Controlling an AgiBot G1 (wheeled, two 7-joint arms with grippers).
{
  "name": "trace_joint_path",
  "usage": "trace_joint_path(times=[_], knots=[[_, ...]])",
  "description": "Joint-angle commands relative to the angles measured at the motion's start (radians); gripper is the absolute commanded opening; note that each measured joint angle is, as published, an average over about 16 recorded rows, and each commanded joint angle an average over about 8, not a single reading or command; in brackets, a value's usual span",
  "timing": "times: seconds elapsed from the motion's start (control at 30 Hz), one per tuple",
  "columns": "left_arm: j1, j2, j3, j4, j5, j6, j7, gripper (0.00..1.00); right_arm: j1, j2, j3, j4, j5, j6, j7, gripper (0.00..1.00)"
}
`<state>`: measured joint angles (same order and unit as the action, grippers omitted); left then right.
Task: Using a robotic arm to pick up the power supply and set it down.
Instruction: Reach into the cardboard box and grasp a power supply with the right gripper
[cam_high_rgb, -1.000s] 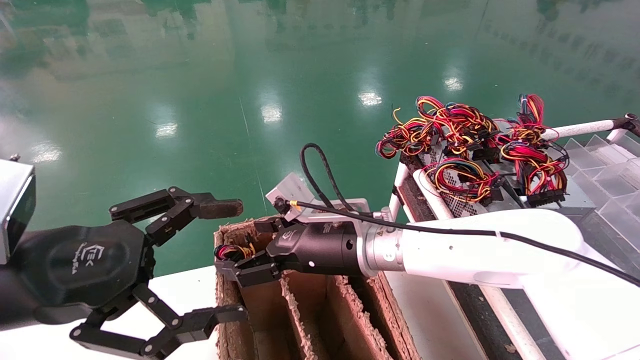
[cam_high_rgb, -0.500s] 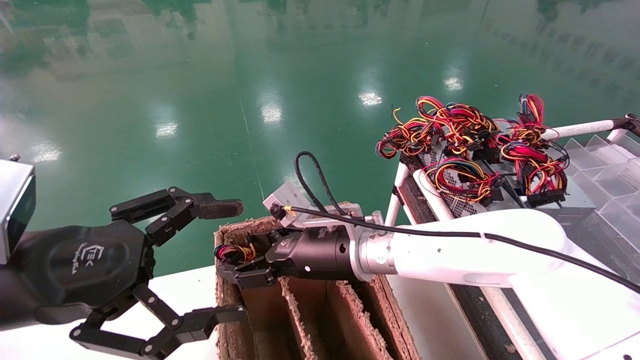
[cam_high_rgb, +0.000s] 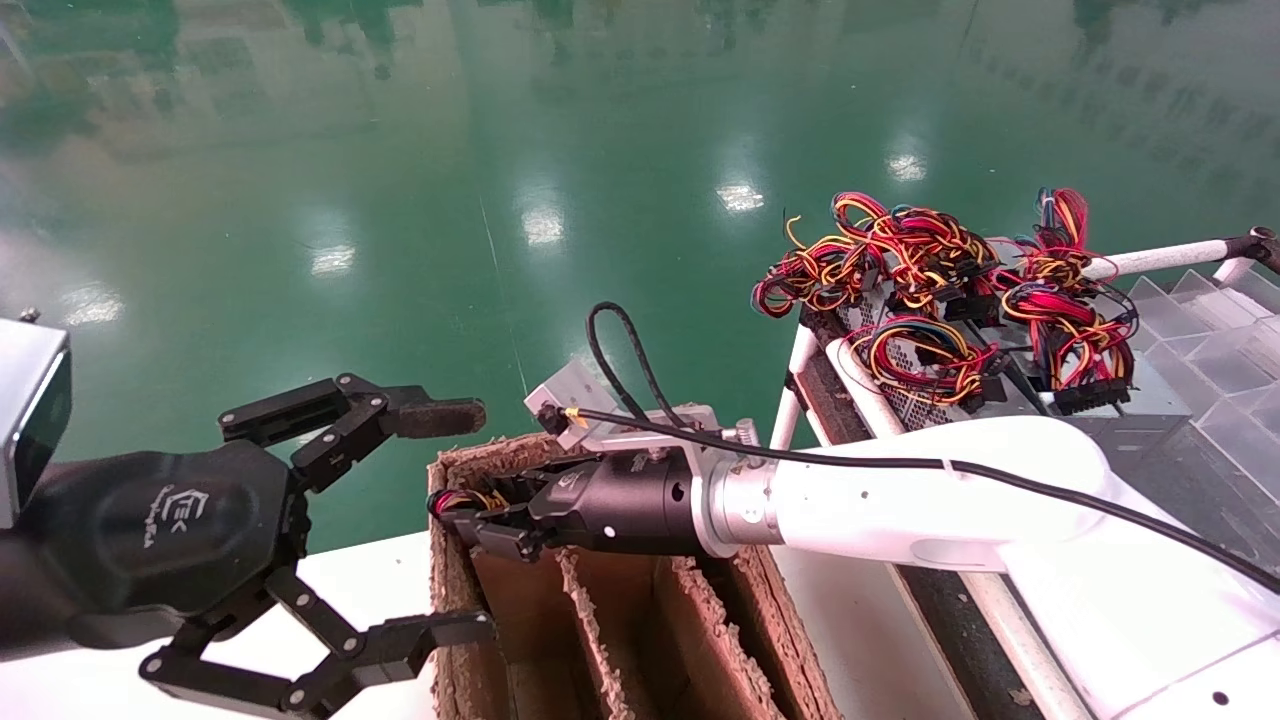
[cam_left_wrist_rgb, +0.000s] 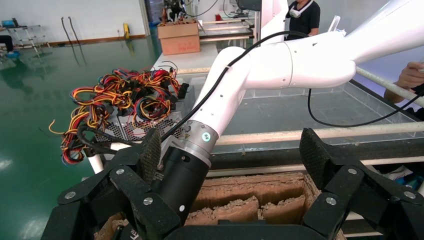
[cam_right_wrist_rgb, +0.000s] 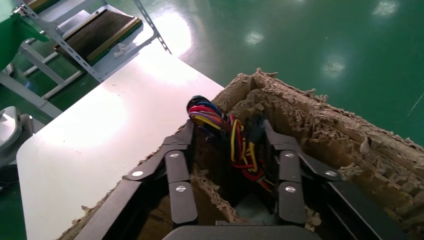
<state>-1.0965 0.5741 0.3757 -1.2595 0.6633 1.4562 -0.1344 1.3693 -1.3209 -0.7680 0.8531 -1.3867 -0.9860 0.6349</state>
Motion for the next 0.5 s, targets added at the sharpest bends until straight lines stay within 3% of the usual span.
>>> trace_joint_path(times=[0.03,0.5], knots=[[0.000,0.000,0.000,0.000,0.000,0.000,0.000,1.00,0.001,-0.003,0.000,-0.010,0.002,0.002,-0.004,0.00],[0.000,0.000,0.000,0.000,0.000,0.000,0.000,1.00,0.018,-0.017,-0.015,-0.068,0.041,-0.007,-0.042,0.00]])
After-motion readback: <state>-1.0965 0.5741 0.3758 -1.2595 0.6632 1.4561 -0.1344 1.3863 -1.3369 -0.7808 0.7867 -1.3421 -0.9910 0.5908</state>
